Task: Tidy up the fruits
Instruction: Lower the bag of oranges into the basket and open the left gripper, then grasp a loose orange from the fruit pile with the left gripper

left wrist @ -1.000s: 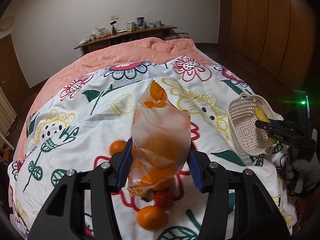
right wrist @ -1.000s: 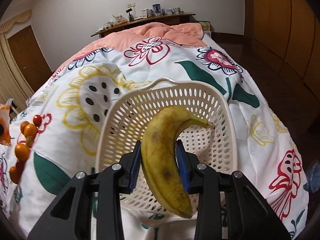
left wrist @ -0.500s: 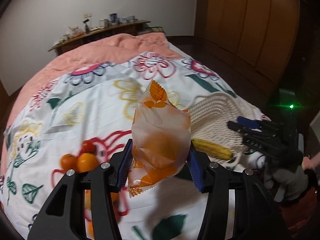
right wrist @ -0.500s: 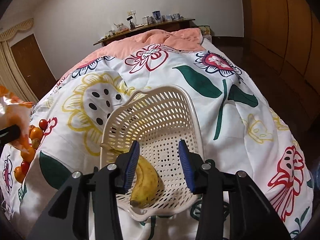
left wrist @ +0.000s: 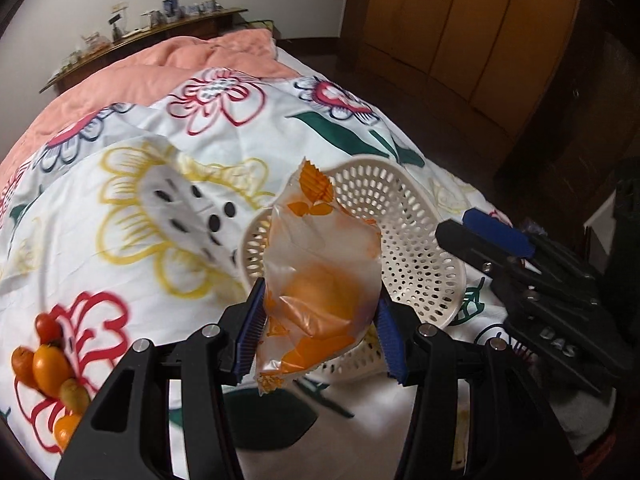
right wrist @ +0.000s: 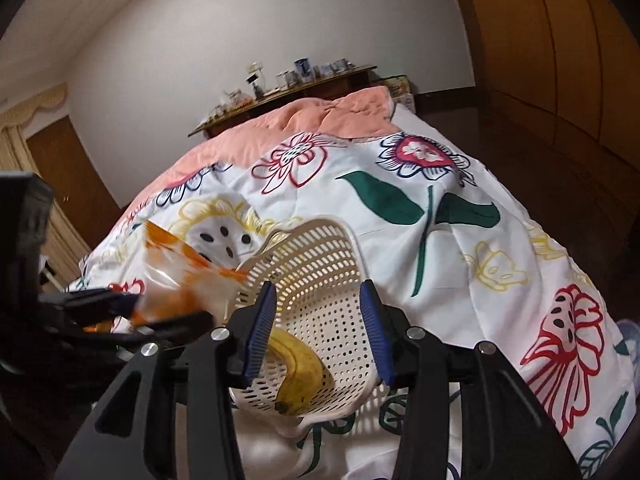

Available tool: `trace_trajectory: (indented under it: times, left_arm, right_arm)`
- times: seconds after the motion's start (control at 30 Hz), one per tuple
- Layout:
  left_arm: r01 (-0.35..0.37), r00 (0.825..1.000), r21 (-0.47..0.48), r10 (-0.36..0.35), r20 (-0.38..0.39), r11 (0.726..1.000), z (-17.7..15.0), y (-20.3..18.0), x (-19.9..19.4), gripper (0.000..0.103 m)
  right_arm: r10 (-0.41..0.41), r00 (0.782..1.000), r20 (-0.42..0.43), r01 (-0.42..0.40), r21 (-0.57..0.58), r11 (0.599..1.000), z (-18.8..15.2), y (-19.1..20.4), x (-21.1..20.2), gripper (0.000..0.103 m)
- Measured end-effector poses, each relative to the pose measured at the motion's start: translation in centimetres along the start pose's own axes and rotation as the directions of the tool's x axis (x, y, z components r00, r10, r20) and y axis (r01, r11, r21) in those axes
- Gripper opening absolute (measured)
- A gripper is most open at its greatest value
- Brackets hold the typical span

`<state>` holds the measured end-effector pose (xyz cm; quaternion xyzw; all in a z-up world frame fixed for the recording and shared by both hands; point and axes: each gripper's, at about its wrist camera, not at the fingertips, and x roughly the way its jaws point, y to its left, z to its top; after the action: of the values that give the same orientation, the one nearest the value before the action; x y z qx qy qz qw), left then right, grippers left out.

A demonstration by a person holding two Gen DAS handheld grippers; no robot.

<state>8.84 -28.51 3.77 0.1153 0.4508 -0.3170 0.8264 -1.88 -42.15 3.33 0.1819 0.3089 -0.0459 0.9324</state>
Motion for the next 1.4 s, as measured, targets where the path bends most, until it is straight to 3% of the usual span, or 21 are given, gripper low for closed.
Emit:
trace_trajectory:
  times: [0.07, 0.13, 0.2, 0.23, 0.3, 0.53, 0.8, 1.1, 1.4]
  left_arm:
    - [0.004, 1.000, 0.015, -0.004, 0.000, 1.000, 0.4, -0.6, 0.4, 0.053]
    - [0.012, 0.999, 0.027, -0.012, 0.030, 1.000, 1.0, -1.2, 0.2, 0.061]
    - [0.010, 0.998, 0.029, -0.012, 0.062, 1.000, 1.4, -1.6, -0.2, 0.078]
    - [0.012, 0.997, 0.029, -0.014, 0.072, 1.000, 1.5, -1.7, -0.4, 0.080]
    - [0.010, 0.997, 0.032, -0.012, 0.077, 0.999, 1.6, -1.7, -0.5, 0.080]
    - [-0.028, 0.996, -0.025, 0.030, 0.081, 0.999, 1.7, 0.2, -1.1, 0.080]
    - [-0.095, 0.982, -0.054, 0.103, 0.158, 0.994, 1.4, 2.4, -4.5, 0.084]
    - [-0.140, 0.965, -0.150, 0.169, 0.200, 0.979, 0.2, 7.1, -8.1, 0.085]
    - [-0.210, 0.940, -0.260, 0.268, 0.211, 0.942, -2.2, 13.3, -11.8, 0.085]
  right_arm:
    - [-0.013, 1.000, 0.013, 0.013, 0.014, 1.000, 0.0, -0.4, -0.3, 0.044]
    - [-0.040, 0.999, 0.030, 0.039, 0.029, 0.999, 0.0, -0.8, -0.6, 0.044]
    - [-0.056, 0.998, 0.041, 0.054, 0.050, 0.997, 0.1, -1.3, -0.8, 0.045]
    - [-0.058, 0.997, 0.043, 0.056, 0.063, 0.996, 0.0, -1.6, -0.9, 0.046]
    - [-0.065, 0.997, 0.046, 0.062, 0.075, 0.995, 0.0, -2.0, -1.1, 0.051]
    - [-0.062, 0.997, 0.053, 0.058, 0.076, 0.995, -0.4, -1.3, -1.6, 0.051]
    - [-0.061, 0.991, 0.121, 0.056, 0.040, 0.998, -0.5, 1.2, -2.8, 0.073]
    - [0.030, 0.997, 0.076, -0.028, -0.038, 0.999, -0.7, 5.5, -2.8, 0.073]
    - [0.125, 0.992, 0.002, -0.124, -0.137, 0.983, -1.6, 10.6, -2.2, 0.073]
